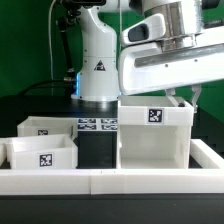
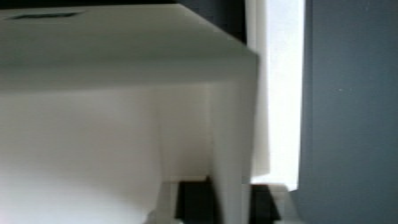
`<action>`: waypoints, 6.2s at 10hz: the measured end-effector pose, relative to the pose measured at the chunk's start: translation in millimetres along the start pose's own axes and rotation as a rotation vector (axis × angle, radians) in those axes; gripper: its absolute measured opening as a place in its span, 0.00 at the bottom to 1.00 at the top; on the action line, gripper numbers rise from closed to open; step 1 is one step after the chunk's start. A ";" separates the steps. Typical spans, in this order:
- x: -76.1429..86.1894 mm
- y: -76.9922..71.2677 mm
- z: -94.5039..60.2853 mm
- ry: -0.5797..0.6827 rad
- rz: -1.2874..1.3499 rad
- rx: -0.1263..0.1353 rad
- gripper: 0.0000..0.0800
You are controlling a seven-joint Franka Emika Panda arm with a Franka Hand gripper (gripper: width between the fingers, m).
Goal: Assemble drawer
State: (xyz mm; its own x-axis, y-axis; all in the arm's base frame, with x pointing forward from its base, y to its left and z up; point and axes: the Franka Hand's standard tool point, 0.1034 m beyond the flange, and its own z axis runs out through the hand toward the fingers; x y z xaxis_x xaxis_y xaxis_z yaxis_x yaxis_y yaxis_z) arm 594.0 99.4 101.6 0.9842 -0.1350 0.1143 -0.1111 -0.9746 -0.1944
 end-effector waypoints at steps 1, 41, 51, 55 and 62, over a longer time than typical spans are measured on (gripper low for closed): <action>0.4 -0.1 -0.2 0.001 -0.004 0.000 0.06; 50.6 0.6 -33.6 0.052 0.633 0.080 0.81; 34.0 97.0 -64.0 0.098 -0.031 -0.043 0.81; 27.7 121.0 -57.4 0.103 -0.030 -0.037 0.81; 5.4 175.0 -44.4 0.010 -0.108 -0.042 0.81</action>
Offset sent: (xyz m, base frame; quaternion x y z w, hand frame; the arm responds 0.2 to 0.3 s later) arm 0.0000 0.0000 0.0000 0.0000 0.0000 0.1296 0.9916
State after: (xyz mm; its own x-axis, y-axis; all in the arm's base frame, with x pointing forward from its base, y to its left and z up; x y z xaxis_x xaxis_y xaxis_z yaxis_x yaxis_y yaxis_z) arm 573.7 -79.8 111.4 0.9894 -0.0301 0.1423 -0.0101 -0.9902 -0.1393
